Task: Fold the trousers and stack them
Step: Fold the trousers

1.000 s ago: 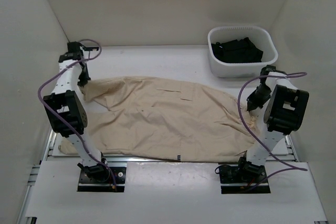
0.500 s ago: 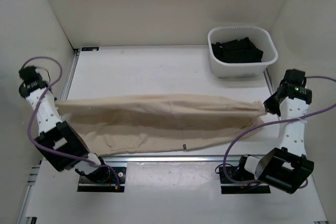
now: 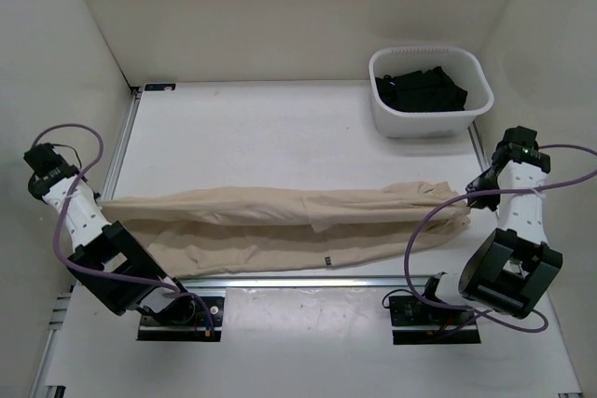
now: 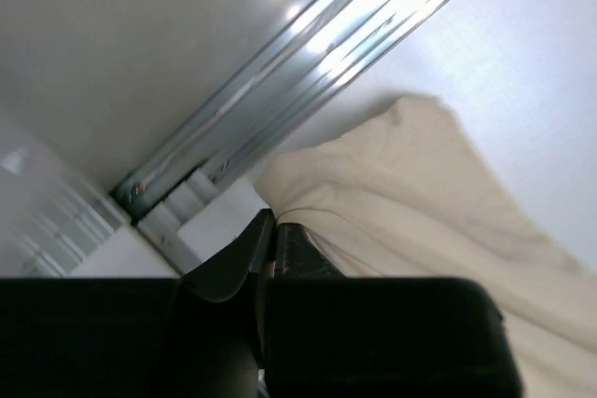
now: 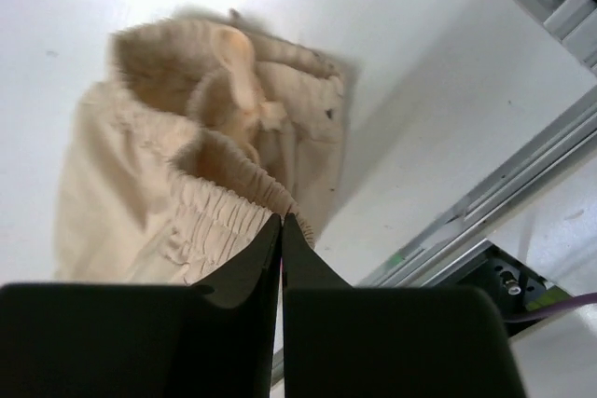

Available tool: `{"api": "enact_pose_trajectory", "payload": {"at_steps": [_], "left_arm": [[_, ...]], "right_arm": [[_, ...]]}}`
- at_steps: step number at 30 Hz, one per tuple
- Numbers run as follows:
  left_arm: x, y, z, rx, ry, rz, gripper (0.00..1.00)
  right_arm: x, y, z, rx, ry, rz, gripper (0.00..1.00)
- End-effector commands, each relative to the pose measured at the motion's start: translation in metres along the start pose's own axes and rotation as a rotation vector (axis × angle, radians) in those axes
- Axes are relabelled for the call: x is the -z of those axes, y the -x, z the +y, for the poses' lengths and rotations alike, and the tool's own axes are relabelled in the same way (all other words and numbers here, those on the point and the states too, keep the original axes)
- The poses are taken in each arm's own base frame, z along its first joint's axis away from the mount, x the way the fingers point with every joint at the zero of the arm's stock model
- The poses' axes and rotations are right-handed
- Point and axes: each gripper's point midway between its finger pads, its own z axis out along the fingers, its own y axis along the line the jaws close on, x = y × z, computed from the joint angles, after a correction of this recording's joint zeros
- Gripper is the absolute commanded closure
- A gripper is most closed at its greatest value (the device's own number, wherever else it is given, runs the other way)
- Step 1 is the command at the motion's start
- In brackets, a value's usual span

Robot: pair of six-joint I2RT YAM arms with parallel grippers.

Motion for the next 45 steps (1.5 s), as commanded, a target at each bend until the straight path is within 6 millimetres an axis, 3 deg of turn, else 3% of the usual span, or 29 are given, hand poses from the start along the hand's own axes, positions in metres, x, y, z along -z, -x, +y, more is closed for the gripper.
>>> {"api": "enact_pose_trajectory", "payload": {"at_steps": [1, 4, 5, 6, 8, 9, 13, 15, 18, 20, 22, 23, 24, 25, 29, 31, 35, 41, 45], "left_arm": [[0.033, 0.082, 0.003, 0.035, -0.003, -0.259, 0.86], [0.043, 0.085, 0.004, 0.038, -0.003, -0.28, 0.86], [0.049, 0.081, 0.005, 0.04, -0.003, -0.292, 0.86], [0.041, 0.063, 0.004, 0.034, -0.003, -0.257, 0.86], [0.047, 0.048, 0.01, 0.044, 0.005, -0.262, 0.86], [0.038, 0.028, 0.013, 0.049, 0.015, -0.221, 0.86], [0.024, -0.019, 0.031, 0.089, 0.065, -0.14, 0.86], [0.017, -0.036, 0.042, 0.125, 0.085, -0.103, 0.86], [0.013, -0.049, 0.048, 0.147, 0.095, -0.067, 0.86], [0.011, -0.056, 0.047, 0.145, 0.093, -0.047, 0.86], [0.009, -0.062, 0.044, 0.143, 0.078, -0.027, 0.84], [0.01, -0.065, 0.042, 0.143, 0.069, -0.027, 0.84], [0.01, -0.065, 0.042, 0.143, 0.069, -0.027, 0.84], [0.01, -0.067, 0.042, 0.142, 0.068, -0.017, 0.84], [0.01, -0.07, 0.041, 0.141, 0.068, -0.008, 0.84], [0.01, -0.07, 0.041, 0.141, 0.068, -0.008, 0.84], [0.011, -0.072, 0.041, 0.14, 0.067, 0.001, 0.84], [0.005, -0.076, 0.042, 0.136, 0.074, 0.034, 0.84], [0.003, -0.078, 0.041, 0.135, 0.073, 0.043, 0.86]], "right_arm": [[0.033, 0.054, 0.007, -0.028, 0.011, -0.185, 1.0], [0.042, 0.057, -0.001, -0.034, -0.019, -0.218, 1.0], [0.038, 0.048, -0.009, -0.042, -0.045, -0.214, 1.0], [0.035, 0.043, -0.015, -0.05, -0.055, -0.204, 1.0], [0.031, 0.034, -0.023, -0.084, -0.061, -0.202, 1.0], [0.023, 0.024, -0.03, -0.088, -0.08, -0.175, 1.0], [0.014, 0.011, -0.052, -0.135, -0.162, -0.167, 1.0], [0.012, 0.009, -0.067, -0.166, -0.225, -0.186, 1.0], [0.005, 0.007, -0.068, -0.157, -0.227, -0.182, 1.0], [-0.004, 0.008, -0.031, -0.082, -0.027, -0.14, 1.0], [-0.01, -0.005, 0.002, 0.022, 0.167, -0.047, 0.86], [-0.004, -0.008, 0.026, 0.061, 0.279, -0.026, 0.8], [0.006, -0.016, 0.047, 0.087, 0.39, 0.013, 0.63], [0.014, -0.013, 0.053, 0.11, 0.39, 0.013, 0.55], [0.022, -0.053, 0.042, 0.095, 0.247, 0.126, 0.33], [0.025, -0.074, 0.039, 0.052, 0.27, 0.159, 0.3], [0.008, -0.107, 0.041, -0.065, 0.262, 0.174, 0.26], [-0.005, -0.101, 0.055, -0.176, 0.201, 0.173, 0.21], [-0.017, -0.096, 0.045, -0.193, 0.119, 0.143, 0.18]]}}
